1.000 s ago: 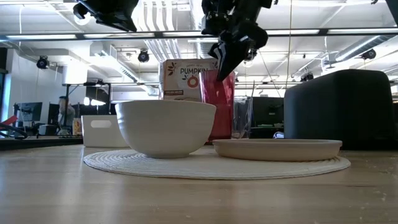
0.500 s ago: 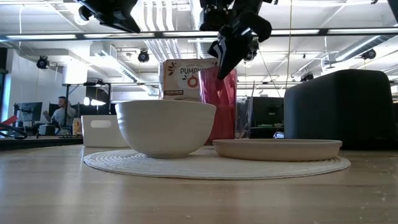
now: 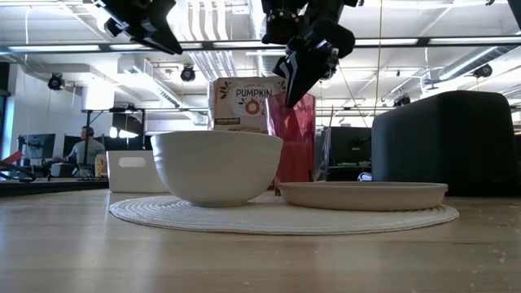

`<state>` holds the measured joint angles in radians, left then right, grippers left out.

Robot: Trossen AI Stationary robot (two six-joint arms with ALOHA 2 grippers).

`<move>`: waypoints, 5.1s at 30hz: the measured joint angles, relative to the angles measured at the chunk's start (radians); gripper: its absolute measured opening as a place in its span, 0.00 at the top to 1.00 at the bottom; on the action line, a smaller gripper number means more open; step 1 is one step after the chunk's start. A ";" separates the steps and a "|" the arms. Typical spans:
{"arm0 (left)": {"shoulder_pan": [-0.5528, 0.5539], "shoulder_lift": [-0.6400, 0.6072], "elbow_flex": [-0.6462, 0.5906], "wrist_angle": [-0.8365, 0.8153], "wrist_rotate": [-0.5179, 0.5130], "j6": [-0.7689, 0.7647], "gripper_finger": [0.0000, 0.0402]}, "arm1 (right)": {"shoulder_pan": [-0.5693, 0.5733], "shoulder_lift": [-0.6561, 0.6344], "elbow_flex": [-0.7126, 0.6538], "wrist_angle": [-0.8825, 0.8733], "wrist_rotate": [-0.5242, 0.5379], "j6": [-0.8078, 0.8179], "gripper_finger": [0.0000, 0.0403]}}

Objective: Arrange a breakfast setting
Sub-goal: Put the red cup on the white placemat above the gray plate, then move the white bin to the bottom right of the table

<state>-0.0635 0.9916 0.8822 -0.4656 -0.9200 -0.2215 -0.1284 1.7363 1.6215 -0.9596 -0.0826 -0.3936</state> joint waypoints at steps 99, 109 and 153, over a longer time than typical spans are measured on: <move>0.205 0.445 -0.010 -0.433 0.875 -0.184 1.00 | -0.157 -0.001 0.208 -0.173 0.242 -0.104 0.66; -0.150 0.432 -0.010 -0.422 0.887 -0.639 1.00 | -0.156 -0.001 0.208 -0.173 0.241 -0.040 0.66; -0.771 1.235 1.263 -0.872 1.070 -0.216 1.00 | -0.092 -0.001 0.207 -0.367 0.240 0.200 0.69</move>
<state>-0.8349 2.2264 2.1450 -1.3377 0.1497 -0.4375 -0.2203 1.7351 1.8288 -1.3262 0.1574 -0.1931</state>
